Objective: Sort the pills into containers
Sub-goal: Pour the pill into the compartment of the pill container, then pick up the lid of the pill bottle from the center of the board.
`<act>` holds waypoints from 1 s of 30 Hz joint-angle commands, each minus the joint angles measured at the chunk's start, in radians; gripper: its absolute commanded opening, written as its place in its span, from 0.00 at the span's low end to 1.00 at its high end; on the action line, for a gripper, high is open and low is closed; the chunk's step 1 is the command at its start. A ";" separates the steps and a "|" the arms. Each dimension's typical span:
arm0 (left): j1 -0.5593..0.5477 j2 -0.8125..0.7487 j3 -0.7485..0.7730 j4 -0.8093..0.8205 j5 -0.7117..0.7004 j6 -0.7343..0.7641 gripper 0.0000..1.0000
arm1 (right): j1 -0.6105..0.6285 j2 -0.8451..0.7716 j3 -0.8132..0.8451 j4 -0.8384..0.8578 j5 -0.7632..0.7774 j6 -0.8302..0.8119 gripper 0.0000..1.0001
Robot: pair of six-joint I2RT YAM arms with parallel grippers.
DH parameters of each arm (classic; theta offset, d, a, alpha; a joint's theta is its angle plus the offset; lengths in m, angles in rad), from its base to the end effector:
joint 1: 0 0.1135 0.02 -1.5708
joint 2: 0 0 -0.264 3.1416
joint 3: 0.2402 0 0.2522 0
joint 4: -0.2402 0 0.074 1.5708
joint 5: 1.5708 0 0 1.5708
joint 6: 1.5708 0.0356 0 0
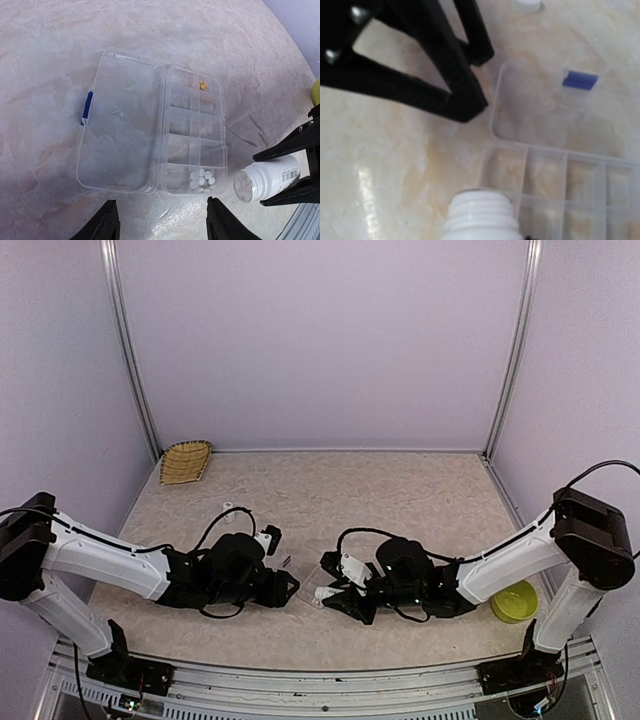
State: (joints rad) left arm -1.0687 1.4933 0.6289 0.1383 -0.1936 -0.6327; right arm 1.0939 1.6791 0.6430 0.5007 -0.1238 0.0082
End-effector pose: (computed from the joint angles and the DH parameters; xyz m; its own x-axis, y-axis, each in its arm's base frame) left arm 0.1435 -0.2471 0.1570 -0.7254 0.1155 -0.6786 0.4489 0.8267 -0.3392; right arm 0.1425 0.2854 0.1400 -0.2418 -0.4503 -0.8595 -0.9284 0.3649 0.0701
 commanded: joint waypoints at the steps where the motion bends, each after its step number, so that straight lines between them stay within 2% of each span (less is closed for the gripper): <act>1: -0.008 -0.033 0.004 -0.024 -0.027 -0.001 0.58 | -0.006 -0.042 -0.043 0.148 -0.016 0.019 0.20; 9: -0.008 -0.052 0.012 -0.040 -0.042 0.005 0.58 | -0.032 -0.068 -0.139 0.358 -0.076 0.068 0.20; 14: -0.008 -0.063 0.022 -0.057 -0.054 0.011 0.58 | -0.064 -0.080 -0.193 0.533 -0.186 0.136 0.20; 18: -0.008 -0.066 0.030 -0.070 -0.060 0.016 0.58 | -0.088 -0.092 -0.214 0.610 -0.257 0.179 0.20; 30: -0.007 -0.106 0.036 -0.101 -0.085 0.017 0.58 | -0.169 -0.251 -0.290 0.856 -0.473 0.365 0.21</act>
State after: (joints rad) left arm -1.0687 1.4185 0.6315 0.0635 -0.2520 -0.6277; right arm 0.9478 1.4883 0.3668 1.2179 -0.4881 0.2852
